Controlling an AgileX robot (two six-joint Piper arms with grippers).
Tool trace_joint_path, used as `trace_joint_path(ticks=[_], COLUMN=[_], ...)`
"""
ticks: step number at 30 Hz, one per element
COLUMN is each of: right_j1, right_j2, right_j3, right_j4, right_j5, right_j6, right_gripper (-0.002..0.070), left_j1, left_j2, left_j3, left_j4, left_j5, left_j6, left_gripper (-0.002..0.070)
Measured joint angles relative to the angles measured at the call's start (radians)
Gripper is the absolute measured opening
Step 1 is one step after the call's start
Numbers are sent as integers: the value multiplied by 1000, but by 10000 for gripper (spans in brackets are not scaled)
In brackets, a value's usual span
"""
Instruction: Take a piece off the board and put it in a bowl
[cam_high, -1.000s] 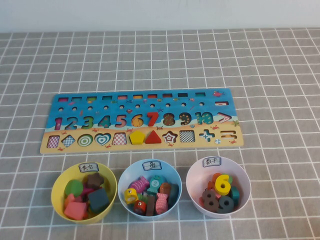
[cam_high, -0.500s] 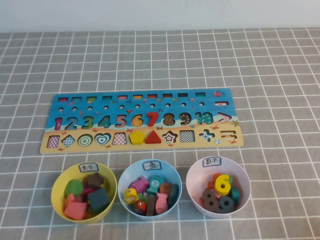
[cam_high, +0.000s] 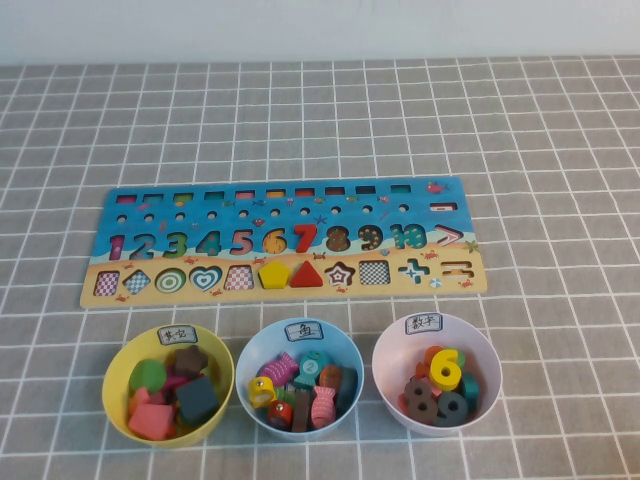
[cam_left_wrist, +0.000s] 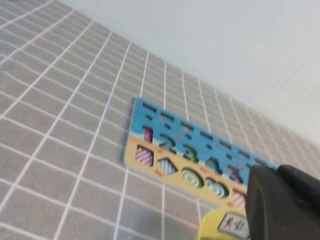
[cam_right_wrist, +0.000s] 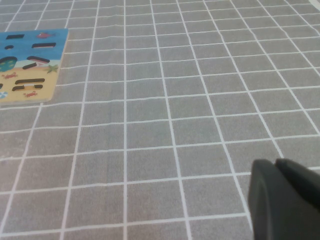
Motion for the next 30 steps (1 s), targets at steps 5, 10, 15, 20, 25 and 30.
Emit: trace_joint_path(ticks=[5,10,15,20,25,30], right_j1=[0,0,0,0,0,0], right_j2=[0,0,0,0,0,0], right_j3=[0,0,0,0,0,0], right_j4=[0,0,0,0,0,0], right_j5=[0,0,0,0,0,0], right_j6=[0,0,0,0,0,0], right_gripper=[-17,-17,-17,-17,-17,-17], left_j1=[0,0,0,0,0,0], left_j2=[0,3,148,359,569,776], left_j3=[0,-51,-243,-407,-536,-666], left_j4=[-28,-32,5,52,68,69], left_j5=[-73,-23,120,288,421,517], left_j6=[-2,-2,-2,4,76,174], left_gripper=[-4,-5,-5,-4,-5,-4])
